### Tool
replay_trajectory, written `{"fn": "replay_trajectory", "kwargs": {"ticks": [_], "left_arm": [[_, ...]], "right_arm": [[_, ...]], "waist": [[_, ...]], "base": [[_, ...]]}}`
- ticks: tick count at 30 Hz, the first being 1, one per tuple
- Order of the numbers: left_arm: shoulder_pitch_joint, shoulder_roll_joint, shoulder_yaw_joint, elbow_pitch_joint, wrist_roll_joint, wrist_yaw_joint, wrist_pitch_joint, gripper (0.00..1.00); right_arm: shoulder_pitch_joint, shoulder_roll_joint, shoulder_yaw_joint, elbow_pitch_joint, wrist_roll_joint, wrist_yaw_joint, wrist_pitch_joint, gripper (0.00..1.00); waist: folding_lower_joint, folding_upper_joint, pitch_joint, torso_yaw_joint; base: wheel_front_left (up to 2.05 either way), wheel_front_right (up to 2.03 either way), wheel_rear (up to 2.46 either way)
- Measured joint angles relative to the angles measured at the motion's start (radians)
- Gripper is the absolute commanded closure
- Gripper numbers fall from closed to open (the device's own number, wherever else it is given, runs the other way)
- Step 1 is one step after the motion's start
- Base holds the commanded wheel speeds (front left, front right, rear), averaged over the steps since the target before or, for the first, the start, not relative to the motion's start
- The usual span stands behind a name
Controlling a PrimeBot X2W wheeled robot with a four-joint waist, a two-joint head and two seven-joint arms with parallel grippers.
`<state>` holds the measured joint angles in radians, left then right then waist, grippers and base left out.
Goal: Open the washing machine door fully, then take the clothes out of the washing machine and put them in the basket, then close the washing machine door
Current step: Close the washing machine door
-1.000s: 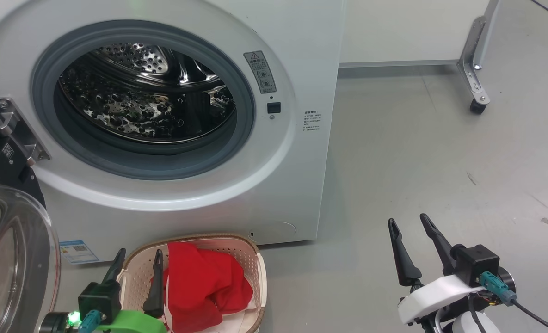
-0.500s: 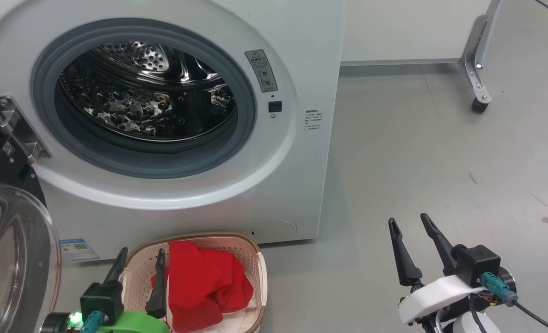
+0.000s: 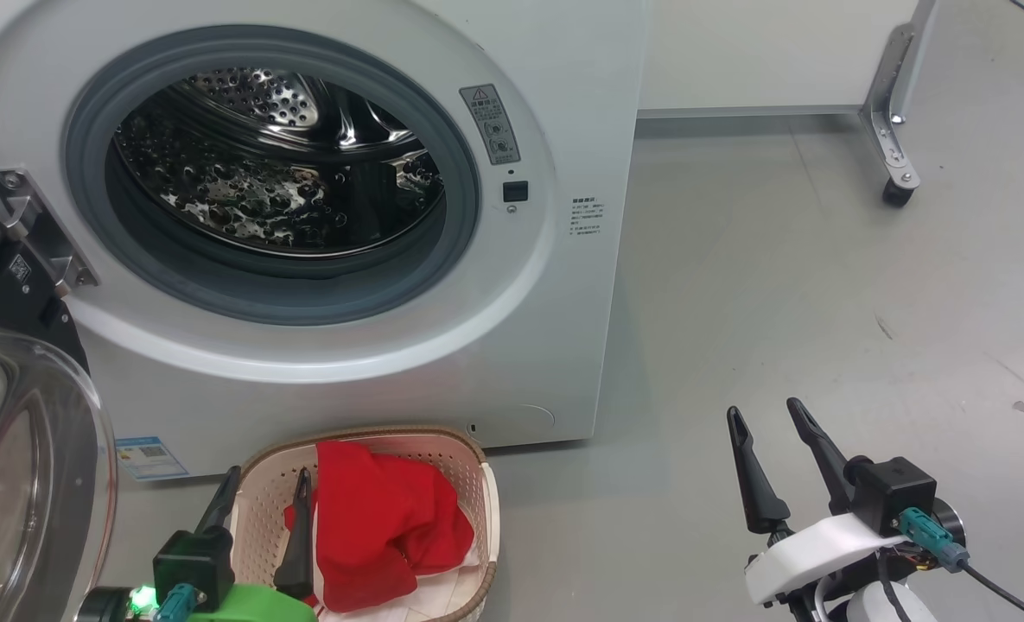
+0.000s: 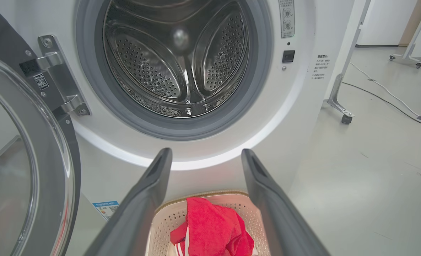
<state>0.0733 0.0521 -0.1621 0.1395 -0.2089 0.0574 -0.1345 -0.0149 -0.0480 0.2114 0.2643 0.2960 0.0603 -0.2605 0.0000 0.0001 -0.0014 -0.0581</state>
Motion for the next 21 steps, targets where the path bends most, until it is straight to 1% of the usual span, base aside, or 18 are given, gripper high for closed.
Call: {"fn": "replay_trajectory", "kwargs": {"ticks": [8, 21], "left_arm": [[0.010, 0.000, -0.001, -0.022, 0.000, 0.000, 0.010, 0.00], [0.019, 0.003, -0.006, -0.049, 0.004, 0.008, 0.023, 0.00]], "right_arm": [[0.000, 0.000, -0.001, -0.001, 0.000, 0.000, 0.000, 0.00], [0.000, 0.001, -0.002, -0.001, 0.000, 0.000, 0.000, 0.00]], "waist": [[0.0000, 0.0000, 0.001, 0.000], [0.0000, 0.0000, 0.006, 0.001]], "base": [[-0.90, 0.90, 0.00], [-1.20, 1.20, 0.00]]}}
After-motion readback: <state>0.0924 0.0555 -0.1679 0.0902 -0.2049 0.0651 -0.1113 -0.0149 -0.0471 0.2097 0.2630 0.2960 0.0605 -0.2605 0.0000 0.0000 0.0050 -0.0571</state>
